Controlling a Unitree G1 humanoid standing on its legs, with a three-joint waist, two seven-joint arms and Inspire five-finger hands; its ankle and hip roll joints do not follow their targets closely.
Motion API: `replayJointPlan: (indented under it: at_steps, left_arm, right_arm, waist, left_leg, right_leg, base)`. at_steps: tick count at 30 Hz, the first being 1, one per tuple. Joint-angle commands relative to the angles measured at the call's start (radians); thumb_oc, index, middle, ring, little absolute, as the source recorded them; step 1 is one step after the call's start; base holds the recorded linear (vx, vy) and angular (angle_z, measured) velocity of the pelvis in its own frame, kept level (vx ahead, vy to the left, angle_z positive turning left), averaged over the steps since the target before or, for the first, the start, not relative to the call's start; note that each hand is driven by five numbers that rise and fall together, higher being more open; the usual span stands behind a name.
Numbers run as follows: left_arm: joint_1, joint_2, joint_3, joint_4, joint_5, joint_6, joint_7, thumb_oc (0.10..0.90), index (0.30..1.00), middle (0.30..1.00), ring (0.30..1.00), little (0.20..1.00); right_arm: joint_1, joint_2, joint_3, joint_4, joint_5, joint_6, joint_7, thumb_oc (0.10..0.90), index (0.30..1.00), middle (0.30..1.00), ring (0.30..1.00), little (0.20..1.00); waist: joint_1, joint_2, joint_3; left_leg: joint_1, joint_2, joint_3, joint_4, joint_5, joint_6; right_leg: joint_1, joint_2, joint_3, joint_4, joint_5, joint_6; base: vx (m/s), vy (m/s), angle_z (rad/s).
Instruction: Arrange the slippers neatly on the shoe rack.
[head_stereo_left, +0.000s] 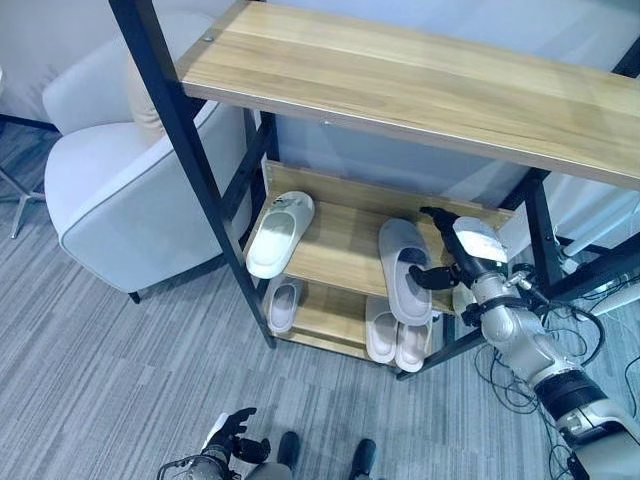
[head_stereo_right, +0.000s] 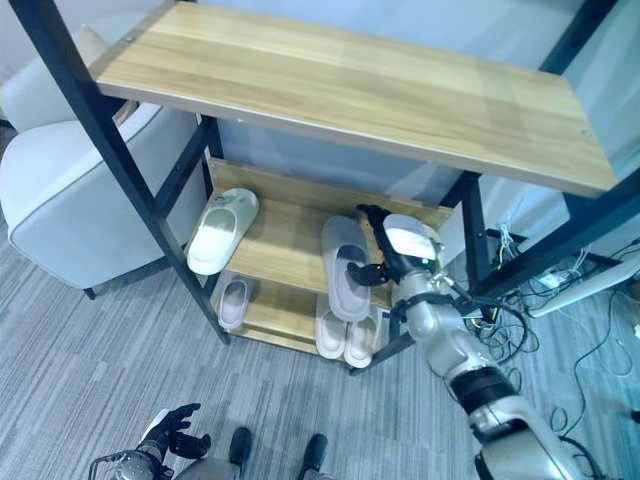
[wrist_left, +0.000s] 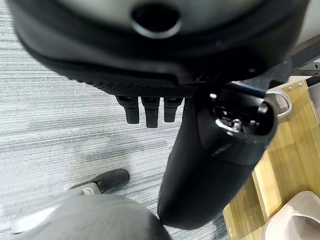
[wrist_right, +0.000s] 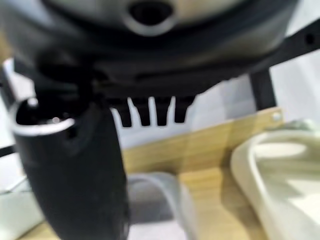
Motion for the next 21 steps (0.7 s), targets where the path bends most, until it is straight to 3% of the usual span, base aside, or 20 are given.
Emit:
replayJointPlan:
  at_steps: [1,12,13,14,21]
  left_arm:
    - [0.009,-0.093,-0.111,0.032,-0.004,-0.013,-0.011,0.800,0.900,0.900,0.900,0.900]
    - [-0.011,-0.089,-0.133,0.029,-0.033,-0.019,0.001,0.800,0.900,0.900,0.900,0.900]
    - [-0.016,-0.087,-0.138,0.032,-0.039,-0.021,0.004,0.800,0.900,0.900,0.900,0.900]
    - [-0.016,-0.087,-0.136,0.032,-0.039,-0.021,0.004,0.800,0.900,0.900,0.900,0.900]
    - [-0.022,-0.088,-0.123,0.045,-0.051,-0.016,0.014,0.800,0.900,0.900,0.900,0.900]
  right_arm:
    - [-0.213,-0.084,0.017,-0.004,-0.021,-0.013,-0.103,0.800,0.900,0.900,0.900,0.900]
    - [-0.372,-0.049,0.114,0.146,0.014,-0.011,-0.115,0.800,0.900,0.900,0.900,0.900]
    - [-0.403,-0.035,0.141,0.187,0.021,-0.012,-0.110,0.466,0.399,0.399,0.399,0.399]
    - [-0.406,-0.034,0.143,0.189,0.021,-0.012,-0.111,0.400,0.300,0.300,0.300,0.300]
    - [-0.417,-0.002,0.159,0.175,0.048,-0.018,-0.104,0.400,0.300,0.300,0.300,0.300]
  waist:
    - [0.035,0.012,-0.019]
    - [0.056,0.006,-0.002]
    - [0.063,0.005,0.000]
    - [0.062,0.005,0.001]
    - [0.064,0.003,-0.002]
  left_leg:
    - [-0.050,0.019,-0.116,-0.010,-0.046,-0.044]
    - [-0.079,0.016,-0.133,-0.010,-0.036,-0.046]
    - [-0.082,0.016,-0.135,-0.010,-0.035,-0.047]
    - [-0.082,0.016,-0.135,-0.010,-0.035,-0.047]
    - [-0.076,0.016,-0.141,-0.010,-0.037,-0.051]
  right_leg:
    - [0.043,0.019,0.037,0.010,-0.105,0.062]
    - [0.020,0.022,0.037,0.008,-0.100,0.061]
    - [0.017,0.022,0.036,0.007,-0.099,0.061]
    - [0.017,0.022,0.036,0.007,-0.099,0.061]
    - [0.027,0.024,0.029,0.006,-0.104,0.057]
  base:
    - [0.00,0.000,0.00]
    - [0.00,0.002,0.02]
    - [0.00,0.000,0.00]
    - [0.00,0.000,0.00]
    - [0.00,0.000,0.00]
